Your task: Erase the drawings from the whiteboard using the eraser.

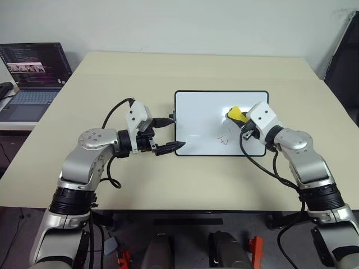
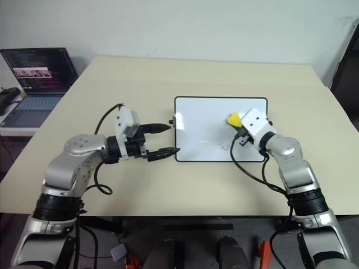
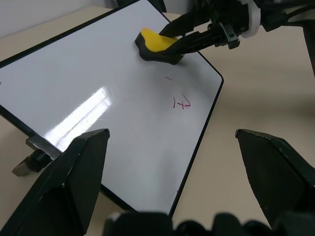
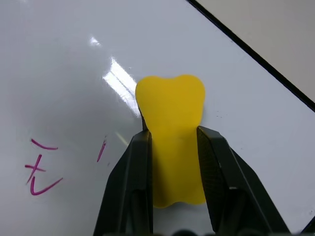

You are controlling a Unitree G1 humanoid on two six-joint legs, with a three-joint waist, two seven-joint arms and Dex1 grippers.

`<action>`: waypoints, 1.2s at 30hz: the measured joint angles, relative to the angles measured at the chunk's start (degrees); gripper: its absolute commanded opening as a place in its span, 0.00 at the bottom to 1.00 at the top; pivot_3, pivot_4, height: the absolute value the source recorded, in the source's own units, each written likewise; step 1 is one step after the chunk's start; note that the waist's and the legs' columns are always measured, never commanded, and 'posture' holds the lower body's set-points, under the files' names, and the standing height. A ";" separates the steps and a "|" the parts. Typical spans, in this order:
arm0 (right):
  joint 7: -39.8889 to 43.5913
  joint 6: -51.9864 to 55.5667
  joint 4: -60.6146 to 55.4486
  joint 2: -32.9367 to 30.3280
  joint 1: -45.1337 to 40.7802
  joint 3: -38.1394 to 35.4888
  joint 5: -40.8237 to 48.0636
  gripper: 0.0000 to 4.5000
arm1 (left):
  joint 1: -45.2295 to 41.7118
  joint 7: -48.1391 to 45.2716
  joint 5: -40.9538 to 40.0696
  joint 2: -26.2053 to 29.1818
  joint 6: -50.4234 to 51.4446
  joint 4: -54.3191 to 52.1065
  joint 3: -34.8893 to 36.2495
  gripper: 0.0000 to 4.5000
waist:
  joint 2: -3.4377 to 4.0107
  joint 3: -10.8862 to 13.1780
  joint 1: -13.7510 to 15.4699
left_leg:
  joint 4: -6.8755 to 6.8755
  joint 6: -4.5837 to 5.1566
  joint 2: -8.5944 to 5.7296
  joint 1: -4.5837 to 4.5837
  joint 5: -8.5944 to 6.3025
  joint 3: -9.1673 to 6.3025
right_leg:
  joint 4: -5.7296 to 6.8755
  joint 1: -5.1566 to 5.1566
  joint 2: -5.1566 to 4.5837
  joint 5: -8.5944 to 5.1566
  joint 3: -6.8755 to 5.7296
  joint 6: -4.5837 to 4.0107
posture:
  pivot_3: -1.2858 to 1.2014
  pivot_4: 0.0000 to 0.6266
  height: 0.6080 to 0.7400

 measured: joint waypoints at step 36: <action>0.82 1.61 0.31 1.26 -1.82 8.80 -11.16 0.15 | -0.68 -0.11 0.37 -0.85 -1.23 0.43 -0.10 1.00 | -0.36 -0.32 -1.45 | 0.03 0.06 0.05 0.85 0.15 0.08 | 0.72 0.38 0.08 -0.37 0.13 -0.29 | 0.52 0.24 1.00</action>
